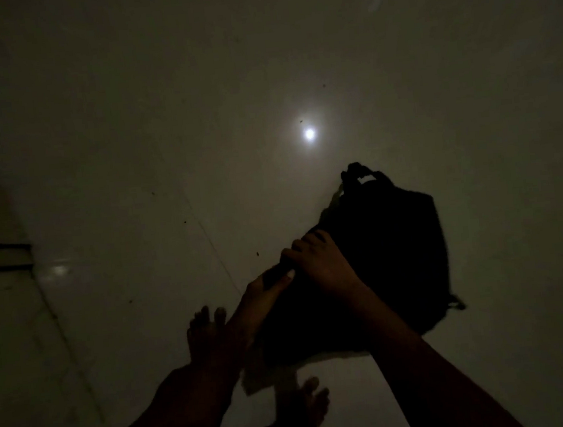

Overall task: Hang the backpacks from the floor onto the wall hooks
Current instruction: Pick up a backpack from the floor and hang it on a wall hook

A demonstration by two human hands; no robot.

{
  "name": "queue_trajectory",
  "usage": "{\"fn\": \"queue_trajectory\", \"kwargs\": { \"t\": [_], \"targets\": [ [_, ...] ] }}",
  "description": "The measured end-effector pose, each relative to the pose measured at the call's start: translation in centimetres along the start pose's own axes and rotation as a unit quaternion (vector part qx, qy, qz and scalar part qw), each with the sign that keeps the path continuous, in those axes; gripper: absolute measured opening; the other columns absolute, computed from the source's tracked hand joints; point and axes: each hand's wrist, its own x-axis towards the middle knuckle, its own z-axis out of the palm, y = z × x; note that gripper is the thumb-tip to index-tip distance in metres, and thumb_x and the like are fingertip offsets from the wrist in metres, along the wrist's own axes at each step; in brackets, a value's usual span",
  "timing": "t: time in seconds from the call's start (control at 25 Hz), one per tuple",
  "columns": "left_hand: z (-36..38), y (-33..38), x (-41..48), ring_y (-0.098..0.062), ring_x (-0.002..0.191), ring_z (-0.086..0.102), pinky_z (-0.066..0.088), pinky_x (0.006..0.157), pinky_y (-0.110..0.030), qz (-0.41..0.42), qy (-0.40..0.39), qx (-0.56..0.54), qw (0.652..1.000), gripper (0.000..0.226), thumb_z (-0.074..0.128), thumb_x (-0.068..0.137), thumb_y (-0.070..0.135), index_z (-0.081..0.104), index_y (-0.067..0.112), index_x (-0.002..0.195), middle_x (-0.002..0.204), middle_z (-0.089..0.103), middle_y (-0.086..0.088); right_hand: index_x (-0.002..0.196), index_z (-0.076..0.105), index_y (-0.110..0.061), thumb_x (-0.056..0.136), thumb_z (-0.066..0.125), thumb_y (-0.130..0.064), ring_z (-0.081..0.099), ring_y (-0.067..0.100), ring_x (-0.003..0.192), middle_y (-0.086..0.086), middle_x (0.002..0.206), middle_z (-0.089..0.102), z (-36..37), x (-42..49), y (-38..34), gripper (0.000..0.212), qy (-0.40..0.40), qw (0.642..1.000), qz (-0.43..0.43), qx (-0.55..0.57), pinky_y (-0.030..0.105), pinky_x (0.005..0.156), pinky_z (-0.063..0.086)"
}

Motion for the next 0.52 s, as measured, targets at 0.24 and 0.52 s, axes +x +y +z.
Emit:
{"fn": "queue_trajectory", "kwargs": {
  "t": [0.24,0.52],
  "targets": [
    [-2.8,8.5,-15.4,-0.022,0.11,0.06,0.048,0.098,-0.034,0.096,0.005,0.107,0.99,0.048,0.063,0.084,0.032,0.054,0.014,0.128,0.127,0.061,-0.01,0.077,0.068,-0.008,0.072,0.049,-0.037,0.068,0.031,0.065,0.013,0.071,0.068,-16.4,-5.8,-5.7,0.035,0.03,0.985,0.021,0.167,0.035,0.083,0.047],
    [-2.2,14.6,-30.4,-0.029,0.094,0.065,0.054,0.088,-0.044,0.003,0.139,-0.137,0.981,0.045,0.064,0.084,0.031,0.06,0.004,0.119,0.119,0.064,-0.019,0.144,0.027,-0.01,0.094,0.046,-0.001,0.023,0.011,0.14,0.009,0.155,0.025,-29.5,-15.0,-15.6,0.054,0.046,0.856,0.158,0.491,0.008,0.106,0.016]
  ]
}}
